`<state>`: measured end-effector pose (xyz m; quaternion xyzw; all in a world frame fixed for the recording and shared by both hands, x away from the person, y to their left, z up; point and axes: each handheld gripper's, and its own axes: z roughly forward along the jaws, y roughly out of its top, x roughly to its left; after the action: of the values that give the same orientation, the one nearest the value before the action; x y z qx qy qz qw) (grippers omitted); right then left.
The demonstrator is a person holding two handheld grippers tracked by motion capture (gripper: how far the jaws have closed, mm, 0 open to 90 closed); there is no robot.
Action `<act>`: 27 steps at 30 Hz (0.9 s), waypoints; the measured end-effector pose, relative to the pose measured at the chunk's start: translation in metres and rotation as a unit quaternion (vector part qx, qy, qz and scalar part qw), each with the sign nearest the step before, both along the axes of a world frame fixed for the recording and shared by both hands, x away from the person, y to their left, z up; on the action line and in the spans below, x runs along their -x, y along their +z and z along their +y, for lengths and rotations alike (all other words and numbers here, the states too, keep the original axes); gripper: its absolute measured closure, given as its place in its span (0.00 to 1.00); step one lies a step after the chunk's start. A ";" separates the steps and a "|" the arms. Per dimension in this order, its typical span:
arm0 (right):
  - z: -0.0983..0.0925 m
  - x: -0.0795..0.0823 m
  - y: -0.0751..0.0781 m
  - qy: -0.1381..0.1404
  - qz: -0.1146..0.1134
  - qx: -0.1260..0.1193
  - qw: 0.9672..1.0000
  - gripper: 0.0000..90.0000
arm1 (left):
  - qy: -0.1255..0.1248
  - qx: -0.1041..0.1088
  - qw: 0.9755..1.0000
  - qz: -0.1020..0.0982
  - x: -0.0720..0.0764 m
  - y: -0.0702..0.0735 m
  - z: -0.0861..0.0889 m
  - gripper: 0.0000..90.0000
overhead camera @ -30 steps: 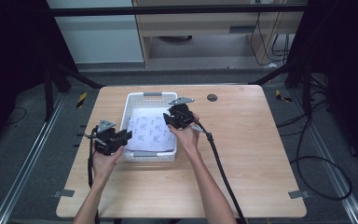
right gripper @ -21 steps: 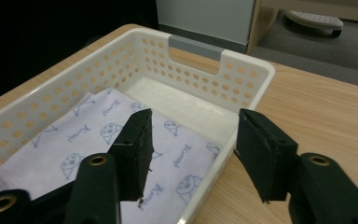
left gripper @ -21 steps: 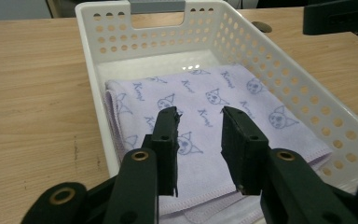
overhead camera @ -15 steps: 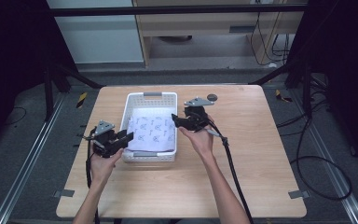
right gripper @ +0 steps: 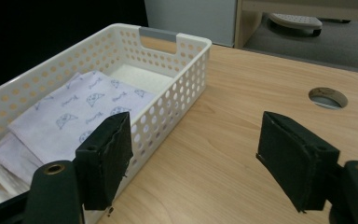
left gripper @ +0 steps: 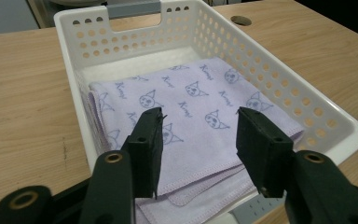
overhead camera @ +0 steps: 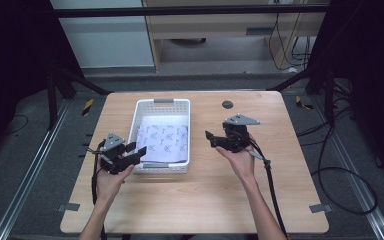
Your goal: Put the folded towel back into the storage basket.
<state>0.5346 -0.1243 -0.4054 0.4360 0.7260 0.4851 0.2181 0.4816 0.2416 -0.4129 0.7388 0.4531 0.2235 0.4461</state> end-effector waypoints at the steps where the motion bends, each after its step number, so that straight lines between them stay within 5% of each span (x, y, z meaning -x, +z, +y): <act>1: -0.003 0.002 0.000 0.000 0.000 0.000 1.000 0.29 | 0.001 0.001 1.000 -0.003 0.001 0.000 0.000 0.54; 27: -0.082 0.063 -0.037 -0.014 0.021 0.012 1.000 0.15 | -0.003 -0.013 1.000 0.000 0.031 -0.011 0.013 0.42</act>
<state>0.4718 -0.2065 -0.4424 0.4533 0.7300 0.4643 0.2147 0.4510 0.2546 -0.4244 0.7458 0.4480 0.2284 0.4370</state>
